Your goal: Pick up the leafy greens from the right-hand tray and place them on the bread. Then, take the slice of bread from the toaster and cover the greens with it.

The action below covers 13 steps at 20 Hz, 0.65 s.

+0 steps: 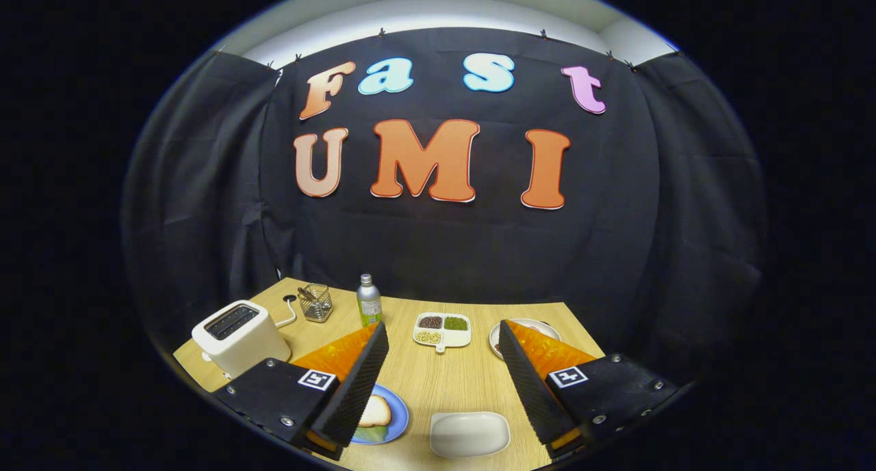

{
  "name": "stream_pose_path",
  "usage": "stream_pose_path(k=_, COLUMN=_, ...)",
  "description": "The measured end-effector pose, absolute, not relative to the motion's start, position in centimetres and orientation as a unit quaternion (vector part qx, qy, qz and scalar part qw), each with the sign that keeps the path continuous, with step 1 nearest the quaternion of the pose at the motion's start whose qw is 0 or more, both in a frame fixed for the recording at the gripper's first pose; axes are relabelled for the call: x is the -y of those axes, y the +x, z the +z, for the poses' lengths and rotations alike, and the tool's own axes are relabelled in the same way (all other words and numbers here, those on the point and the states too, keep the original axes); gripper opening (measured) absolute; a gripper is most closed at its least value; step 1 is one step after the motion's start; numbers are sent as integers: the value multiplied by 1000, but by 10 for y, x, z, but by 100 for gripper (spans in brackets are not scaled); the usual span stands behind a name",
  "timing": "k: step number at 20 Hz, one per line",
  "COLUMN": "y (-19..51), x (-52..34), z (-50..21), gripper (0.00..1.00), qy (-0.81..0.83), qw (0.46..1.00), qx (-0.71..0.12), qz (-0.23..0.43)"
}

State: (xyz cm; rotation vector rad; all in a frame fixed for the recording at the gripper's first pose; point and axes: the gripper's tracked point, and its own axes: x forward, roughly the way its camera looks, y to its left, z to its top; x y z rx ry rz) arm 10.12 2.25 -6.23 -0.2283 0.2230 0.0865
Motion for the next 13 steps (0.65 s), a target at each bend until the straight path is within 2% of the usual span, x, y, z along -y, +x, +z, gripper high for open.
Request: stream_pose_path(k=13, y=89, x=28, z=-34, gripper=97, qy=-88, qw=992, qx=-92, qz=13)
